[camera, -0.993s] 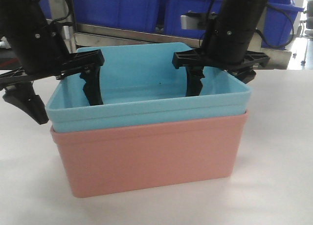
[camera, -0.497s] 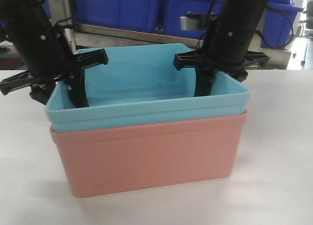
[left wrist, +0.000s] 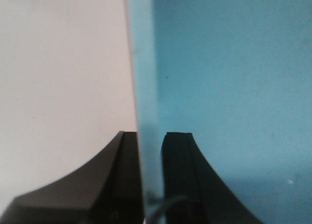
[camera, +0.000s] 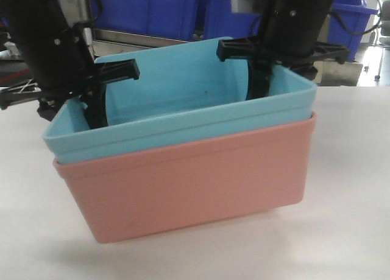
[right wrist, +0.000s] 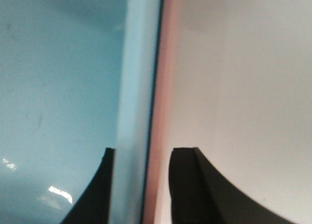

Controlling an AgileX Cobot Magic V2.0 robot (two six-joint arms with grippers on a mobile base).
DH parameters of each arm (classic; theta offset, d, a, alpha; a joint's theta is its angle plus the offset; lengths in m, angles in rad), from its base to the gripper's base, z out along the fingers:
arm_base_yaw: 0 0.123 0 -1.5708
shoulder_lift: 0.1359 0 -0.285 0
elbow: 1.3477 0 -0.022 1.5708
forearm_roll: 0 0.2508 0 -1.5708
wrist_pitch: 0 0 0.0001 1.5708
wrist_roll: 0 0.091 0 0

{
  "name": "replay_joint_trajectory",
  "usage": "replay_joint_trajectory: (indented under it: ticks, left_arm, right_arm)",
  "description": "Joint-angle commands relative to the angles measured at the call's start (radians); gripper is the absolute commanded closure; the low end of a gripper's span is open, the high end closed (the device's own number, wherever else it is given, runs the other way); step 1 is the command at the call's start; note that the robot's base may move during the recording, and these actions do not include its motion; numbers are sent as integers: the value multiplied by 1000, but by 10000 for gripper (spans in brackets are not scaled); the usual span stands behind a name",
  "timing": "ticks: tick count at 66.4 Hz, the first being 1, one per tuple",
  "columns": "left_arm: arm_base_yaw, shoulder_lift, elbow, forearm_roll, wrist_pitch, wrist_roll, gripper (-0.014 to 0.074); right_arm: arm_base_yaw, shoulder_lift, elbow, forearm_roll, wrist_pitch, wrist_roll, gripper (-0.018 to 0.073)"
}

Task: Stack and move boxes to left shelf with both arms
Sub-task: 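Lift the stacked bins off the table with both grippers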

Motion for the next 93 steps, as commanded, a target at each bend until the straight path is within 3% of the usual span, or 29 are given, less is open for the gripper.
replay_joint_trajectory:
  ticks: [1,4,19,38,46,58,93]
  left_arm:
    - [-28,-129,-30,145,-17,-88,602]
    - [-43,-161,-30,179,-13,-110,602]
    - [-76,-265,-30,185,-21,-113,602]
    - [-158,-316,-30,229,-43,-116,602]
    - [-208,-316,-30,257,-89,-152,602]
    - [-240,-316,-30,310,-131,-219,602]
    - [-268,-258,-30,301,-154,-232,602]
  right_arm:
    - [-10,-131,-34,-103,-41,89,503]
    - [-9,-160,-33,-116,-36,97,503]
    - [41,-273,-22,-196,2,173,503]
    - [213,-337,53,-370,0,379,503]
    - [276,-323,56,-410,-32,447,503]
    - [326,-283,56,-419,-66,496,503]
    - [383,-250,56,-419,-129,530,503]
